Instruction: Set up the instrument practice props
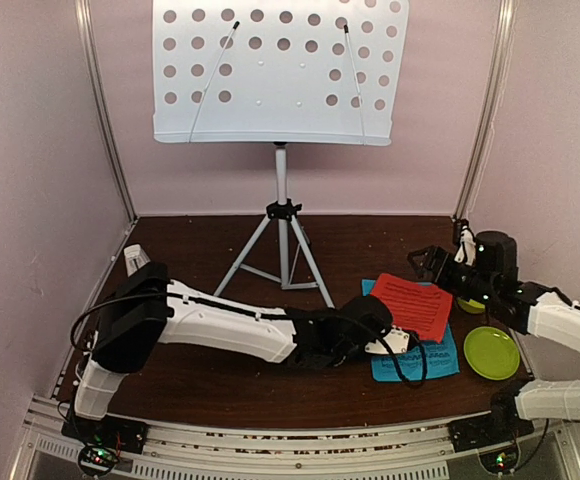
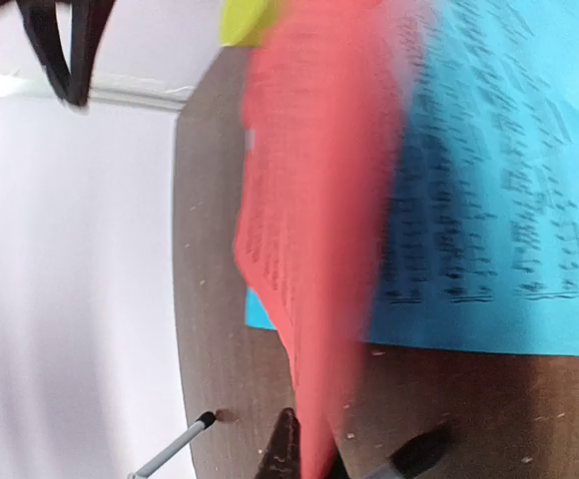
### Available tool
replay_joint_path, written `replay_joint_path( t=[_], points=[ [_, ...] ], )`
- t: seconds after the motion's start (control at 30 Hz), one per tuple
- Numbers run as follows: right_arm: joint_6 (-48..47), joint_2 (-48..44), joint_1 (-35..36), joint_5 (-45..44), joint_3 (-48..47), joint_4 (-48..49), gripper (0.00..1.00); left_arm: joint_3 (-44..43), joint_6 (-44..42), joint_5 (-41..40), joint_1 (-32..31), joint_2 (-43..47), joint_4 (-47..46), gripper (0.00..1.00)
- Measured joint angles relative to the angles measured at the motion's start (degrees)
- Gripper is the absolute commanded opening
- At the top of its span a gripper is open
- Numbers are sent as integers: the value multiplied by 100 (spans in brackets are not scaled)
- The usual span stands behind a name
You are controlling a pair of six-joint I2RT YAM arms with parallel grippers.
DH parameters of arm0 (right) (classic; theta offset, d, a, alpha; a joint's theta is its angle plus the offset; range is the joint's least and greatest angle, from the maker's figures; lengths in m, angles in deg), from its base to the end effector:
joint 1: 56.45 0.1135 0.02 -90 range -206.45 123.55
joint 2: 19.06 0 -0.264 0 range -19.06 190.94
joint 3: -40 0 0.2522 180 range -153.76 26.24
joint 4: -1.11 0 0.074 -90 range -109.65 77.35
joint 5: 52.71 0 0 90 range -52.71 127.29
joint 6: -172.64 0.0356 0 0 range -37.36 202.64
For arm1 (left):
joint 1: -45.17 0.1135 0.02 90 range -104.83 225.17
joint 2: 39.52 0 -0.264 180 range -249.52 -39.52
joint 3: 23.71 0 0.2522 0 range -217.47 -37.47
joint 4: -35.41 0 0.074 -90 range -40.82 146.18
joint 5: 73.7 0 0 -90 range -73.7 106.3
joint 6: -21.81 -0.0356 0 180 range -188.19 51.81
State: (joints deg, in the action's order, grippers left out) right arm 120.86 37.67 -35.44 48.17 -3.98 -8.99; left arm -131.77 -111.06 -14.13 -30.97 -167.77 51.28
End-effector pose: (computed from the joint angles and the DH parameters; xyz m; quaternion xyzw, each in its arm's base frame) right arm 0.2044 0.0857 0.2363 0.0723 0.8279 0.3407 0.4396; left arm 0.1384 -0.4858 0.1722 0.6806 0.5390 0.0988 0.4863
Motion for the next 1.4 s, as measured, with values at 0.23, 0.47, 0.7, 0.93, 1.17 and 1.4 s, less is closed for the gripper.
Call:
replay_joint_path(
  t=[0.23, 0.47, 0.7, 0.93, 1.17, 1.4],
  points=[
    [-1051, -1073, 0, -621, -988, -704, 96, -28, 1001, 155, 205, 684, 282, 0],
    [-1794, -1351, 0, -809, -1182, -1161, 100, 138, 2326, 780, 435, 1692, 592, 0],
    [-2306, -1818, 0, -682, -1108, -1226, 100, 756, 3853, 1384, 634, 2959, 839, 0],
    [-2441, -1742, 9, -748, -1405, -1770, 100, 1670, 5744, 2015, 647, 3939, 1088, 0],
    [-2339, -1954, 85, -476, -1067, -2039, 100, 2612, 7619, 2247, 662, 4653, 1200, 0],
    [-2337, -2194, 850, -503, -654, -1950, 99, 3755, 9329, 1860, 660, 5764, 1102, 0]
  ],
)
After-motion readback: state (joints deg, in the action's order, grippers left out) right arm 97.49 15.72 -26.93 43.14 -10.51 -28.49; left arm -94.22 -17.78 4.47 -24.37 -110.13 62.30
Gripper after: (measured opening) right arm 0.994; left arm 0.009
